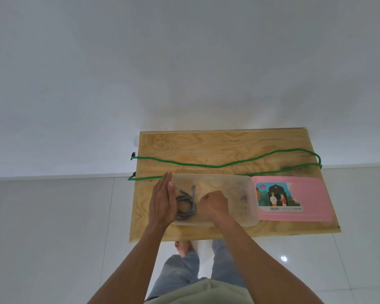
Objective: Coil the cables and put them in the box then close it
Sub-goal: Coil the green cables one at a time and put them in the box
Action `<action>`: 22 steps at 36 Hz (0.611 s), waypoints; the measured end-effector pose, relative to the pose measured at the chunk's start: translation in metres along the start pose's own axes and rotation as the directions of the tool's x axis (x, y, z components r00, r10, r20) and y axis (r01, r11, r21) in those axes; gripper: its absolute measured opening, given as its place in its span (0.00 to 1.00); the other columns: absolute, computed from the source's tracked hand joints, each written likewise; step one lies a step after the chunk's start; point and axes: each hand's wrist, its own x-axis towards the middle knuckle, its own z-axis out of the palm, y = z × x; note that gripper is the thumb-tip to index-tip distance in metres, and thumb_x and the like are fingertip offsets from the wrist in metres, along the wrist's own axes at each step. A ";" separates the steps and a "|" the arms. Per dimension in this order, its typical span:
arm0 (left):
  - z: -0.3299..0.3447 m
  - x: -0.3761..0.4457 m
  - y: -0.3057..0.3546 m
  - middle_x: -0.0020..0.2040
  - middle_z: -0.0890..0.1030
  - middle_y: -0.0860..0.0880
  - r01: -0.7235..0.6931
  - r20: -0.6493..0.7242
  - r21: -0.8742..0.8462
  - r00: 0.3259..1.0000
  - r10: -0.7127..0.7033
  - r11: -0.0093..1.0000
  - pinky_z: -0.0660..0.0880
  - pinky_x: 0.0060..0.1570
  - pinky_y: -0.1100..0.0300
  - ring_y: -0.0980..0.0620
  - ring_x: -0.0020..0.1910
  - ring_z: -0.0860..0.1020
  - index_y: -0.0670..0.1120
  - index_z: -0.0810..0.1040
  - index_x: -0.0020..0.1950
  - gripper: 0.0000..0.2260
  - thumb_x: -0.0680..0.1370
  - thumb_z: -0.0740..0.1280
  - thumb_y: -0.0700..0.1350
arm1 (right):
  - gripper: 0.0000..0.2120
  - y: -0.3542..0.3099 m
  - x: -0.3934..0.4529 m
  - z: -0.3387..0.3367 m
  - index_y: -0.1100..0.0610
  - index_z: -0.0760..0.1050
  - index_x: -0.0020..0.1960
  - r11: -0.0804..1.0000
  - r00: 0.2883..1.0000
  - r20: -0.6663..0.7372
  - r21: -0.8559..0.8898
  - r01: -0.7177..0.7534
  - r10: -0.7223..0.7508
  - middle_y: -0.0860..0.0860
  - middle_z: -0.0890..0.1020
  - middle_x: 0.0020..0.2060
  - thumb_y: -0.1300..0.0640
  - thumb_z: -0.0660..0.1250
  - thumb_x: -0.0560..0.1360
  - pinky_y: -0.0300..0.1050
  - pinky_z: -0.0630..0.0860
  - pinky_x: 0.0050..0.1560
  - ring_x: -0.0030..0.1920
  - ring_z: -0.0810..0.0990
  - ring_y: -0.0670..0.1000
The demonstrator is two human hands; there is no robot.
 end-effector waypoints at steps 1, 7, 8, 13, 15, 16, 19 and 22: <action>-0.001 0.001 0.002 0.76 0.69 0.49 0.001 0.002 -0.004 1.000 -0.001 1.000 0.61 0.75 0.53 0.51 0.76 0.64 0.46 0.67 0.77 0.22 0.86 0.50 0.52 | 0.12 -0.001 -0.001 -0.003 0.63 0.79 0.49 1.000 1.000 -0.012 0.013 0.017 -0.017 0.58 0.79 0.56 0.58 0.60 0.78 0.47 0.78 0.54 0.56 0.78 0.58; -0.012 0.012 0.015 0.74 0.73 0.46 -0.030 -0.032 -0.026 0.999 0.030 0.999 0.64 0.74 0.48 0.49 0.74 0.67 0.43 0.71 0.74 0.23 0.85 0.51 0.54 | 0.11 -0.011 -0.004 -0.028 0.67 0.80 0.38 0.982 0.991 -0.068 0.140 0.127 -0.118 0.57 0.82 0.39 0.66 0.61 0.74 0.44 0.75 0.46 0.40 0.79 0.52; -0.014 0.016 0.017 0.73 0.74 0.46 -0.030 -0.040 -0.030 0.999 0.028 0.999 0.65 0.73 0.48 0.48 0.74 0.68 0.43 0.72 0.74 0.23 0.85 0.52 0.54 | 0.12 -0.014 -0.004 -0.032 0.65 0.77 0.35 0.978 0.985 -0.086 0.134 0.161 -0.150 0.56 0.80 0.37 0.64 0.60 0.75 0.44 0.75 0.46 0.38 0.78 0.52; -0.025 0.045 0.027 0.68 0.78 0.45 -0.038 -0.053 0.045 0.998 0.040 0.998 0.66 0.68 0.55 0.47 0.71 0.70 0.43 0.74 0.71 0.18 0.85 0.58 0.49 | 0.11 -0.029 0.006 -0.057 0.57 0.78 0.37 0.947 0.940 -0.214 0.122 0.296 -0.266 0.52 0.82 0.42 0.59 0.64 0.77 0.33 0.69 0.39 0.42 0.77 0.49; -0.028 0.059 0.029 0.66 0.79 0.44 -0.040 -0.054 0.095 0.998 0.045 0.995 0.67 0.66 0.56 0.45 0.69 0.72 0.42 0.76 0.69 0.16 0.84 0.61 0.46 | 0.09 -0.034 0.013 -0.065 0.53 0.78 0.39 0.932 0.918 -0.243 0.109 0.346 -0.313 0.52 0.82 0.48 0.59 0.65 0.77 0.27 0.68 0.39 0.43 0.77 0.47; -0.028 0.066 0.031 0.65 0.80 0.43 -0.035 -0.045 0.116 0.998 0.040 0.993 0.68 0.66 0.54 0.44 0.68 0.74 0.42 0.77 0.67 0.15 0.83 0.62 0.45 | 0.08 -0.037 0.018 -0.069 0.52 0.79 0.40 0.925 0.909 -0.249 0.097 0.368 -0.335 0.53 0.82 0.50 0.59 0.66 0.77 0.24 0.66 0.37 0.43 0.77 0.47; -0.027 0.087 0.033 0.63 0.81 0.42 -0.035 0.022 0.172 0.999 0.031 0.984 0.73 0.64 0.50 0.42 0.64 0.77 0.41 0.80 0.65 0.13 0.82 0.65 0.43 | 0.06 -0.043 0.038 -0.077 0.54 0.82 0.43 0.922 0.906 -0.233 0.078 0.379 -0.353 0.54 0.83 0.51 0.60 0.66 0.76 0.33 0.72 0.48 0.50 0.80 0.52; -0.024 0.103 0.030 0.63 0.81 0.43 -0.022 0.089 0.240 0.996 0.001 0.970 0.73 0.63 0.50 0.43 0.64 0.77 0.43 0.81 0.64 0.13 0.81 0.66 0.43 | 0.06 -0.048 0.058 -0.079 0.55 0.82 0.44 0.924 0.914 -0.178 0.050 0.378 -0.364 0.54 0.84 0.52 0.61 0.66 0.76 0.38 0.74 0.55 0.55 0.81 0.54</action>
